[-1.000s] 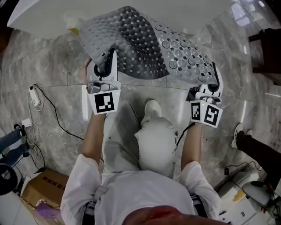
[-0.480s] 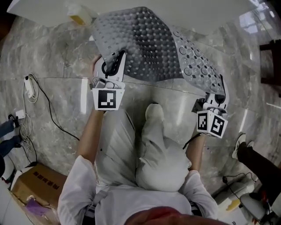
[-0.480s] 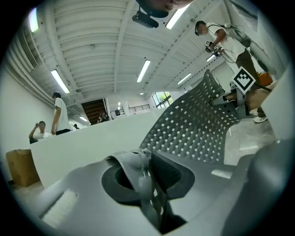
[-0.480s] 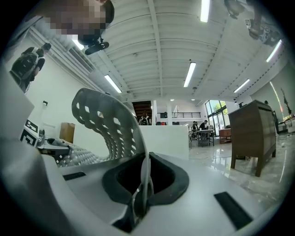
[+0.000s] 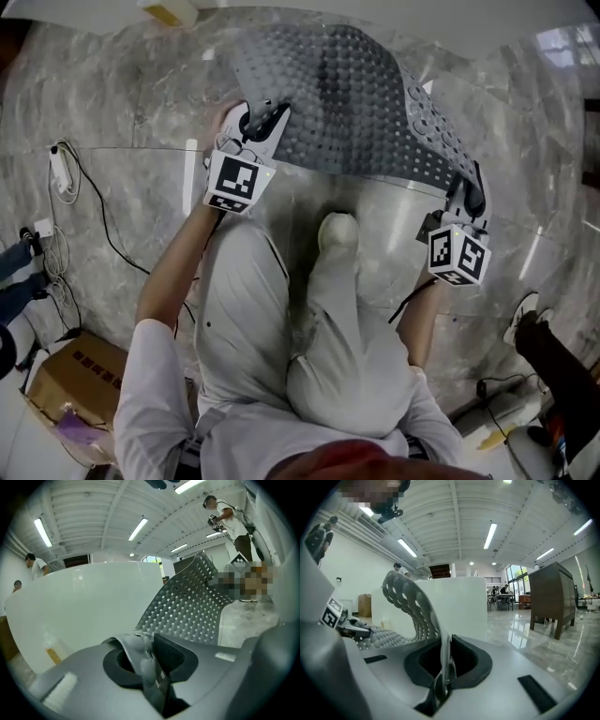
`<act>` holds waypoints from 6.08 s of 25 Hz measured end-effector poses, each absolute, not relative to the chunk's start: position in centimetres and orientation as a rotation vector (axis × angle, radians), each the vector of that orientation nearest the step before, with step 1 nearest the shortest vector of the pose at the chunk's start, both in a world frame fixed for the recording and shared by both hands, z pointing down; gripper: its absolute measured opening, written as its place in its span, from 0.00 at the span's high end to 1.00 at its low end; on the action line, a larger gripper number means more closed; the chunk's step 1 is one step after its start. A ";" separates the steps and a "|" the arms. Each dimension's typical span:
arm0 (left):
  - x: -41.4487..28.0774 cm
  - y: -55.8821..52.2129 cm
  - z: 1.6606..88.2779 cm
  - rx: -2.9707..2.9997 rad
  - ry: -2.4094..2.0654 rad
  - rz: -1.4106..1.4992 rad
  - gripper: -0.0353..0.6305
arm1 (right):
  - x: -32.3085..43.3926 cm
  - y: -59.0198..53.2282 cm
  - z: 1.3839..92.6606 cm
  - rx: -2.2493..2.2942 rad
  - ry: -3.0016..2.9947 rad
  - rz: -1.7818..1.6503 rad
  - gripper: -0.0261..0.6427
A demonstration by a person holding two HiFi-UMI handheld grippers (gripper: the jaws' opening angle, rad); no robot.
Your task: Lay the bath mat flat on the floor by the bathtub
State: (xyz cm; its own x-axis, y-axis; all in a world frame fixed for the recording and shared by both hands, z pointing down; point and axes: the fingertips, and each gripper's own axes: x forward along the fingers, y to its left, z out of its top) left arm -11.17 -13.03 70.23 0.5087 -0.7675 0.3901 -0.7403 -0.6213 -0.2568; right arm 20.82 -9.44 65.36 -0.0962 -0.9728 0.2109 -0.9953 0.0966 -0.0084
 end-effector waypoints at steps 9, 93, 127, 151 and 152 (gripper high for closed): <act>-12.2 -15.1 78.6 -2.785 1.360 -0.941 0.85 | 19.8 -11.0 72.9 1.885 -2.100 0.354 0.94; -21.1 -17.5 95.7 -2.976 1.776 -1.689 0.77 | 34.2 -20.0 96.1 1.418 -1.793 0.882 0.69; -24.0 -15.6 92.6 -2.974 1.920 -1.363 0.54 | 36.3 -14.4 93.0 1.641 -1.746 0.850 0.68; -17.7 -14.1 87.2 -3.029 1.781 -1.067 0.57 | 33.2 -10.6 88.2 1.803 -1.760 0.743 0.70; -17.6 -14.0 87.1 -3.032 1.780 -1.056 0.57 | 32.8 -10.4 88.1 1.798 -1.769 0.746 0.71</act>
